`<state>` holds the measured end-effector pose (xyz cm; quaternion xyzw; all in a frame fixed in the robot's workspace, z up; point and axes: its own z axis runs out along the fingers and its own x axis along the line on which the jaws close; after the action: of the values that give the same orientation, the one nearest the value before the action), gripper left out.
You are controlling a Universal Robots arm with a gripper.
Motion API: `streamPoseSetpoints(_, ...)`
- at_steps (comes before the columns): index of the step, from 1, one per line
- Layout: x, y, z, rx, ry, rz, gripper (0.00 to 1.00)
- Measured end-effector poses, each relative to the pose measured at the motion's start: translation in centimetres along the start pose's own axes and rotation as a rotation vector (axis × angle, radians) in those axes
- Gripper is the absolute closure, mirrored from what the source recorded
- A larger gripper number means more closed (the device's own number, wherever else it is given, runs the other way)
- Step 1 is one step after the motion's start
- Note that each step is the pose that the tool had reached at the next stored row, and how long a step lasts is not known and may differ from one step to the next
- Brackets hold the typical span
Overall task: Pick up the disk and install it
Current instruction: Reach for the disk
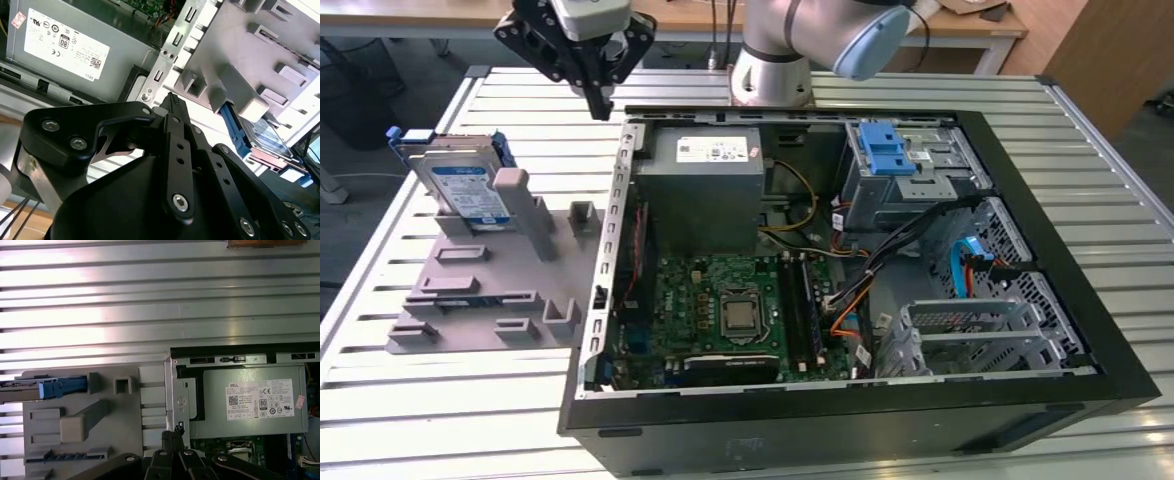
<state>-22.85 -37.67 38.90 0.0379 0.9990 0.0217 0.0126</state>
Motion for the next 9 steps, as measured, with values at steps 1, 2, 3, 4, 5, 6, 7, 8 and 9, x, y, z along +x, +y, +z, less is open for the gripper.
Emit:
streamPoseSetpoints(1, 0.12, 0.01, 0.01, 0.0, 0.0, 0.0, 0.89)
streamPoseSetpoints(2, 0.25, 0.02, 0.01, 0.0, 0.0, 0.0, 0.89)
streamPoseSetpoints(3, 0.38, 0.04, 0.01, 0.0001, 0.0001, 0.0, 0.89)
streamPoseSetpoints(4, 0.52, 0.05, 0.02, 0.0, 0.0, 0.0, 0.89)
streamPoseSetpoints(5, 0.65, 0.06, 0.02, 0.0001, 0.0, 0.0, 0.89)
streamPoseSetpoints(6, 0.77, 0.08, 0.03, 0.0, 0.0, 0.0, 0.89)
streamPoseSetpoints(7, 0.89, 0.09, 0.04, 0.0001, 0.0, 0.0, 0.89)
streamPoseSetpoints(8, 1.0, 0.1, 0.04, 0.0, 0.0, 0.0, 0.89)
streamPoseSetpoints(9, 1.11, 0.1, 0.05, 0.0, 0.0, 0.0, 0.89)
